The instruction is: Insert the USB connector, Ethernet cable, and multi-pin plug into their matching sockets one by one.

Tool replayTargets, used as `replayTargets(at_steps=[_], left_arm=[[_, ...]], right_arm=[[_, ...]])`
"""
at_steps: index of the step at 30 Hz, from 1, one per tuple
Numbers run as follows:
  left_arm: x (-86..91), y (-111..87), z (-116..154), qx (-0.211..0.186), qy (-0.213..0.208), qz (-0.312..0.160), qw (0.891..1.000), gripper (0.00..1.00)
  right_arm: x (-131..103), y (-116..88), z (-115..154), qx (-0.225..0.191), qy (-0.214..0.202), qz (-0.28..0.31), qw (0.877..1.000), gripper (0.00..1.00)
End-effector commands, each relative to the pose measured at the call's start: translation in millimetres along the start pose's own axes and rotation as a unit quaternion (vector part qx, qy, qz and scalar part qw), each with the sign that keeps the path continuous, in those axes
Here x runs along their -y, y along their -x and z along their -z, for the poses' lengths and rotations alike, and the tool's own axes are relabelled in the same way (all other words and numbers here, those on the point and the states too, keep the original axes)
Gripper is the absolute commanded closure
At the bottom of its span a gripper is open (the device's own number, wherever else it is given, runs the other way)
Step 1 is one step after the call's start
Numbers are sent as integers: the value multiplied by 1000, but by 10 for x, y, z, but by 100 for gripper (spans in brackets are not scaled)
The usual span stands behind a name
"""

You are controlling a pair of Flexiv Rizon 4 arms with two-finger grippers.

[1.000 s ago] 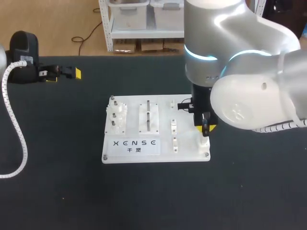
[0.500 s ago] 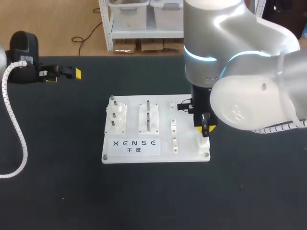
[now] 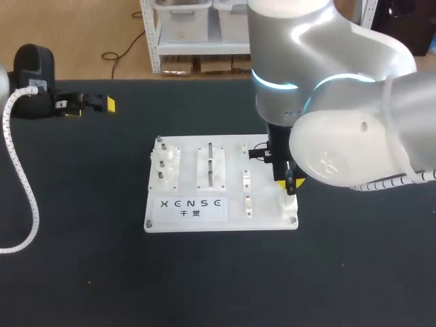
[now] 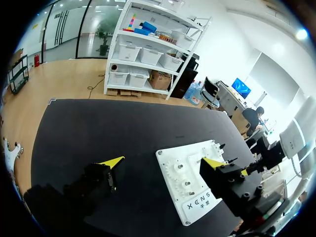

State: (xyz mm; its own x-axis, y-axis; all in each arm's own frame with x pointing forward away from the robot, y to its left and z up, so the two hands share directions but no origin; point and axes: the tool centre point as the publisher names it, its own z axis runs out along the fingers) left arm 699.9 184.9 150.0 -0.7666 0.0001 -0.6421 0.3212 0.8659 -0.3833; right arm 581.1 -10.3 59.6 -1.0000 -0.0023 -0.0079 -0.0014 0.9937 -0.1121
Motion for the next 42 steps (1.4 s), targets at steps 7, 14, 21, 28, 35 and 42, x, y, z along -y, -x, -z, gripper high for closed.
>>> replayTargets(at_steps=[7,14,21,28,35,42], left_arm=[[0,0,0,0,0,0,1000,0],[0,0,0,0,0,0,1000,0],[0,0,0,0,0,0,1000,0],[0,0,0,0,0,0,1000,0],[0,0,0,0,0,0,1000,0],[0,0,0,0,0,0,1000,0]], right_arm=[[-50,-17,-105,-2,-2,-4,1000,100],[-71,-31,-93,0,-3,2,1000,100],[-38,-44,-112,-2,0,1,1000,100],[2,-75,-168,-11,8,-3,1000,100],[-8,-70,-131,-5,28,-4,1000,100],[-23,-50,-71,-1,30,-2,1000,100]])
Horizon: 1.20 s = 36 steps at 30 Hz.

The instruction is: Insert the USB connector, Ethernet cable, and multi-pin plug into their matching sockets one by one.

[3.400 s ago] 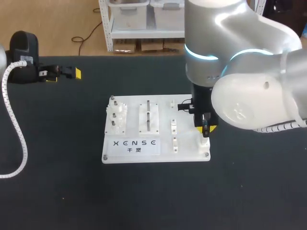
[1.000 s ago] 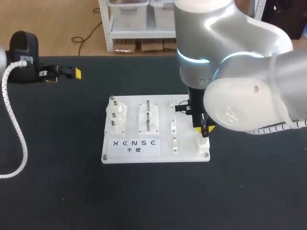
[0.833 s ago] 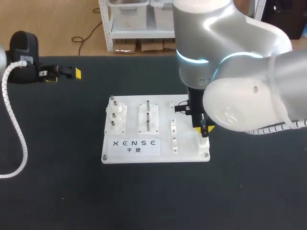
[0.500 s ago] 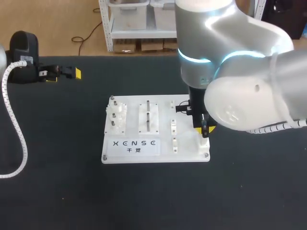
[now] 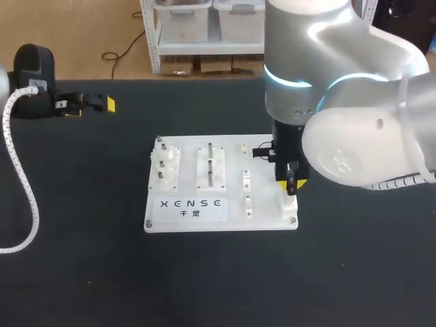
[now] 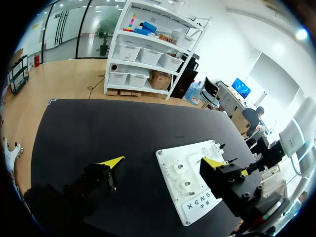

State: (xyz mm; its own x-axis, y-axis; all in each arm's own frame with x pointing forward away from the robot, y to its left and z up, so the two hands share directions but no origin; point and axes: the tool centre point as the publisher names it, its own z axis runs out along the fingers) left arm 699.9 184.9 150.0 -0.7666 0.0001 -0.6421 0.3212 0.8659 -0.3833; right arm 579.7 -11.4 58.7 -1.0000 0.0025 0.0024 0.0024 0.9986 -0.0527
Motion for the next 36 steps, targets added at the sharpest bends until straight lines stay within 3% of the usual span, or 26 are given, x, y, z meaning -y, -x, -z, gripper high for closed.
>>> replayTargets(at_steps=[1,36], left_arm=[[0,0,0,0,0,0,1000,0],[0,0,0,0,0,0,1000,0]], right_arm=[[-29,-36,-61,5,0,0,1000,100],[6,26,-17,11,-7,-8,1000,100]])
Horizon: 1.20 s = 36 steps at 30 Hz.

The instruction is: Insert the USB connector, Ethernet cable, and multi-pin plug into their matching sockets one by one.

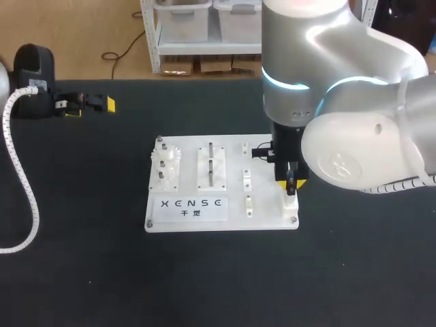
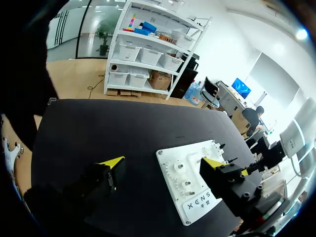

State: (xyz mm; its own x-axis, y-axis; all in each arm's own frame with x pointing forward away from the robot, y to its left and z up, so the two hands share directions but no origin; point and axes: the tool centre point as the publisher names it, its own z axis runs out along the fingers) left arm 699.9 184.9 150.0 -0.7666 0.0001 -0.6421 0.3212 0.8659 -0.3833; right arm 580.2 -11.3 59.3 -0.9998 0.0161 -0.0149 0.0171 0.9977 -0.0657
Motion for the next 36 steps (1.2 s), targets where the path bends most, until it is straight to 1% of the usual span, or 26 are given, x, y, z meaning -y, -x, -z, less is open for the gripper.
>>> replayTargets(at_steps=[1,10,27,36], left_arm=[[0,0,0,0,0,0,1000,0],[0,0,0,0,0,0,1000,0],[0,0,0,0,0,0,1000,0],[0,0,0,0,0,0,1000,0]], right_arm=[[5,24,-14,4,0,0,1000,100],[2,47,6,7,-1,0,1000,100],[-8,-17,-80,-1,-4,-1,1000,100],[24,-24,-185,-13,-9,-12,1000,100]])
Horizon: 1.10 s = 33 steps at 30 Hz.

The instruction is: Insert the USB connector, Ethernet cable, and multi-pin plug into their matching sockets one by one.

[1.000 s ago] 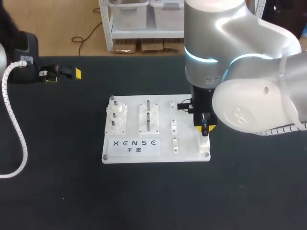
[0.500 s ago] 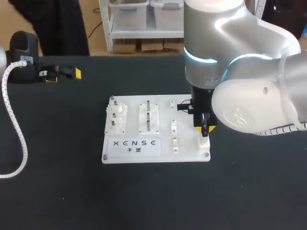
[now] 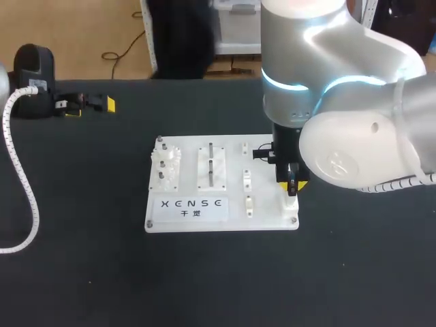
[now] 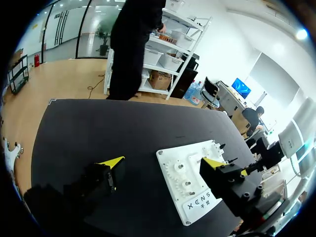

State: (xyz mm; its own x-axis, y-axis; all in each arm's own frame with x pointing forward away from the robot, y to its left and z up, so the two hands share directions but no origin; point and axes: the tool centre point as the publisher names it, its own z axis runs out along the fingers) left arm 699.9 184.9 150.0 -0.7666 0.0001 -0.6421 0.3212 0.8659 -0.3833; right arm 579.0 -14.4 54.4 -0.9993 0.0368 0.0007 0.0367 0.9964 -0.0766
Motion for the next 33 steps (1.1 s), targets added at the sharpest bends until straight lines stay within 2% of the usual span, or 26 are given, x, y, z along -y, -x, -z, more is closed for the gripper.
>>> replayTargets(at_steps=[1,20,33], left_arm=[[0,0,0,0,0,0,1000,0],[0,0,0,0,0,0,1000,0],[0,0,0,0,0,0,1000,0]], right_arm=[[-7,-12,-149,-7,-5,-4,1000,100],[-25,23,-325,-50,-5,-5,999,100],[19,7,-439,-53,2,-24,998,100]])
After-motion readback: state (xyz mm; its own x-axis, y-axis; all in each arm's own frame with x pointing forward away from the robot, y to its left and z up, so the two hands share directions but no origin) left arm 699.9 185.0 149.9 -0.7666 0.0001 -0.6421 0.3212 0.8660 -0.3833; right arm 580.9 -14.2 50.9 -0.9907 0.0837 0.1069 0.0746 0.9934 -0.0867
